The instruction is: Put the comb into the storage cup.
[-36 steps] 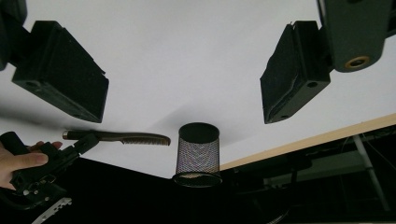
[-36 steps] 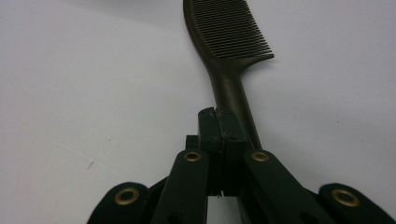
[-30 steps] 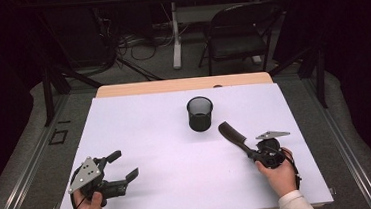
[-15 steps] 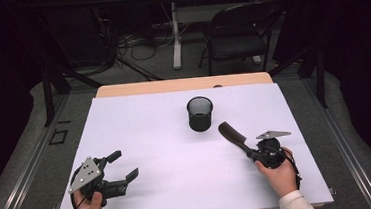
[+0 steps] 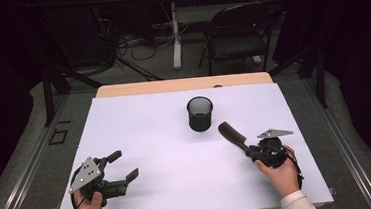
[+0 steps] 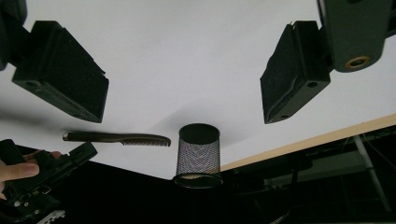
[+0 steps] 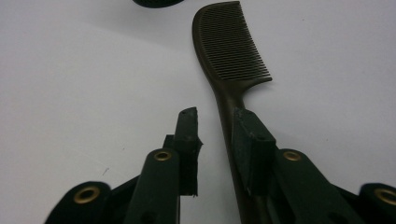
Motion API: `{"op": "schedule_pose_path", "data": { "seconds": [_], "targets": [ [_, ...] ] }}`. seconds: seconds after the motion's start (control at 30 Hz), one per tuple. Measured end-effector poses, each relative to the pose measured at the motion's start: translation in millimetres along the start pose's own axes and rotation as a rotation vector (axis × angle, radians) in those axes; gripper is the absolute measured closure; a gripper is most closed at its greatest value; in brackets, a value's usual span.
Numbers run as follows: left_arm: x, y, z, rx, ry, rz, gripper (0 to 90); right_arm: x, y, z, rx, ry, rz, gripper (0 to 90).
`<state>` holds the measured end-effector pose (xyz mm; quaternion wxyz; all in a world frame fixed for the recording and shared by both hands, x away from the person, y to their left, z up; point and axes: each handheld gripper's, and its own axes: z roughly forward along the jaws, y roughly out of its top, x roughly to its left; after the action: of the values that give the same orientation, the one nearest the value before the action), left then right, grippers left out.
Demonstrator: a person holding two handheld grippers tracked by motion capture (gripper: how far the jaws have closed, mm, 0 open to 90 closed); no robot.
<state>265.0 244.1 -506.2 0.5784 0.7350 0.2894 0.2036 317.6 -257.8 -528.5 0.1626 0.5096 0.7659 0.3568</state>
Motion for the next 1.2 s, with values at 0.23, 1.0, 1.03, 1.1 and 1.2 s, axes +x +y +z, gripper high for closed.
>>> {"op": "schedule_pose_path", "data": {
  "seconds": [0.23, 1.0, 1.03, 1.1, 1.2],
  "targets": [
    [0.0, -0.3, 0.7, -0.005, -0.002, -0.004, 15.5, 1.1, 2.5, 0.0, -0.003, 0.01, -0.004, 56.1],
    [0.0, -0.7, 1.6, -0.003, -0.006, -0.009, 15.5, -3.7, 26.3, -6.7, 0.045, -0.011, -0.089, 37.4],
    [-0.1, -0.6, 1.5, 0.001, -0.007, -0.008, 15.5, -3.2, 27.4, -6.2, 0.056, -0.018, -0.099, 36.3],
    [-0.2, -0.5, 1.3, 0.005, -0.006, -0.006, 15.5, -2.8, 29.3, -4.1, 0.071, -0.025, -0.114, 33.4],
    [-0.1, -0.6, 1.4, 0.006, -0.007, -0.006, 15.5, -3.4, 32.3, -1.7, 0.103, -0.021, -0.118, 30.4]
  ]
}}
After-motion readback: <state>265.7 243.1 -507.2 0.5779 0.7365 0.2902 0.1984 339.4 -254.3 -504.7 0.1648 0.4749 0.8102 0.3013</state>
